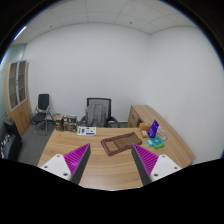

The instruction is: Fold towel

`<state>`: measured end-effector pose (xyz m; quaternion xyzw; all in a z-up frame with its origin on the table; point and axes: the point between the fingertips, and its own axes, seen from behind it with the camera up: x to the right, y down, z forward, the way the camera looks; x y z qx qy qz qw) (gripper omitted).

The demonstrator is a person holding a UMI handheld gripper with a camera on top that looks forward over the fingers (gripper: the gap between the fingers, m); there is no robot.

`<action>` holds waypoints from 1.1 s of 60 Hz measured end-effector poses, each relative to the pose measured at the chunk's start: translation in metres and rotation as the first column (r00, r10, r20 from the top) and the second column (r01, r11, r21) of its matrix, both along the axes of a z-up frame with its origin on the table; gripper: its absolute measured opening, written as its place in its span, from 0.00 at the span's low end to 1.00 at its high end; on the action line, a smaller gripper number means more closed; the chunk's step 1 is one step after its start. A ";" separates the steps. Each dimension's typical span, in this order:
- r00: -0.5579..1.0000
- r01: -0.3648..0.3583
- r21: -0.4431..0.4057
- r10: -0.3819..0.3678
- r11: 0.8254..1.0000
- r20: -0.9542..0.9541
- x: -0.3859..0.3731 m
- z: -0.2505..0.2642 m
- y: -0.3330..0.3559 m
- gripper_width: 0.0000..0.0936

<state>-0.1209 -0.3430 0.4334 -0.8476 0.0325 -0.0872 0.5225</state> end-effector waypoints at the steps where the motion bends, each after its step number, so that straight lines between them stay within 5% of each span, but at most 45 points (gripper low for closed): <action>1: 1.000 0.001 -0.004 -0.001 1.000 -0.002 0.000 -0.001 0.000 0.92; 16: 0.999 -0.011 -0.103 0.007 0.995 -0.034 0.034 -0.083 0.031 0.92; 24: 0.996 -0.087 -0.166 0.080 0.982 -0.047 0.043 -0.162 0.070 0.92; 53: 0.934 -0.357 -0.226 0.355 0.906 -0.051 0.056 -0.365 0.293 0.91; 66: 0.911 -0.408 -0.266 0.410 0.874 -0.050 0.045 -0.420 0.352 0.78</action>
